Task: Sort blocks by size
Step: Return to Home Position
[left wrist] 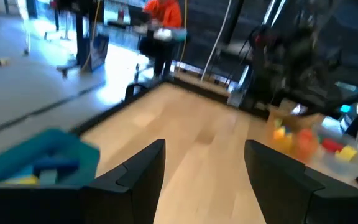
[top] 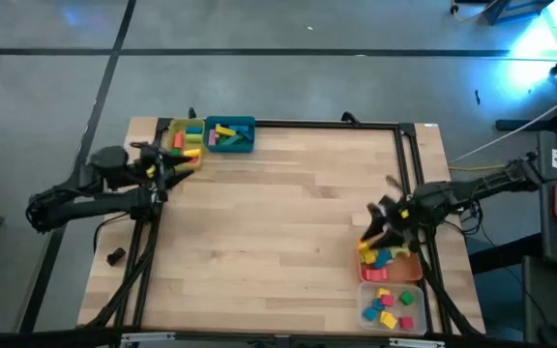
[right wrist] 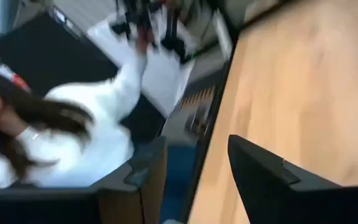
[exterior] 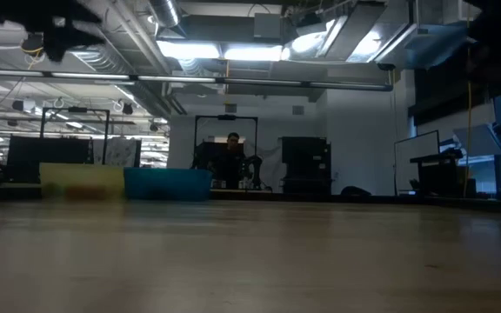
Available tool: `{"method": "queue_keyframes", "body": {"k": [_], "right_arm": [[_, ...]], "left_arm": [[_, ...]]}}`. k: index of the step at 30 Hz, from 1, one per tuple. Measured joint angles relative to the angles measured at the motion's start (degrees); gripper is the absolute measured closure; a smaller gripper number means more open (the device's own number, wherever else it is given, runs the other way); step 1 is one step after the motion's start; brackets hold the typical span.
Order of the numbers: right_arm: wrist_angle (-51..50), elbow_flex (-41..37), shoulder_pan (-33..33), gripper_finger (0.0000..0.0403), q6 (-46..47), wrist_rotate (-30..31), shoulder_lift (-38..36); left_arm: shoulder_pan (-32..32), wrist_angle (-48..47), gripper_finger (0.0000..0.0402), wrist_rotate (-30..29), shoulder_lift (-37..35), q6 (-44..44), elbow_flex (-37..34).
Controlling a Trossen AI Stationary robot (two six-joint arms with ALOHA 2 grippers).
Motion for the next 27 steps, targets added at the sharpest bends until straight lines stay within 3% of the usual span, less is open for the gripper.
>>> {"method": "queue_keyframes", "body": {"k": [4,11,19,27], "right_arm": [[-0.6,0.0,-6.3,0.0231,-5.9,0.2,-6.1],[-9.6,0.0,-15.6,0.0231,-16.8,2.3,-17.8],[-21.9,0.0,-21.1,0.0231,-23.6,13.6,-26.2],[-28.9,-0.7,-21.3,0.0231,-23.8,18.9,-29.4]], "left_arm": [[0.0,1.0,0.0192,0.0,-1.7,-1.4,-6.6],[0.0,12.7,0.0192,0.1,-3.7,2.9,-15.6],[0.0,10.7,0.0192,0.1,-8.7,6.2,-17.3],[0.0,11.0,0.0192,0.1,-10.2,8.4,-18.5]]}}
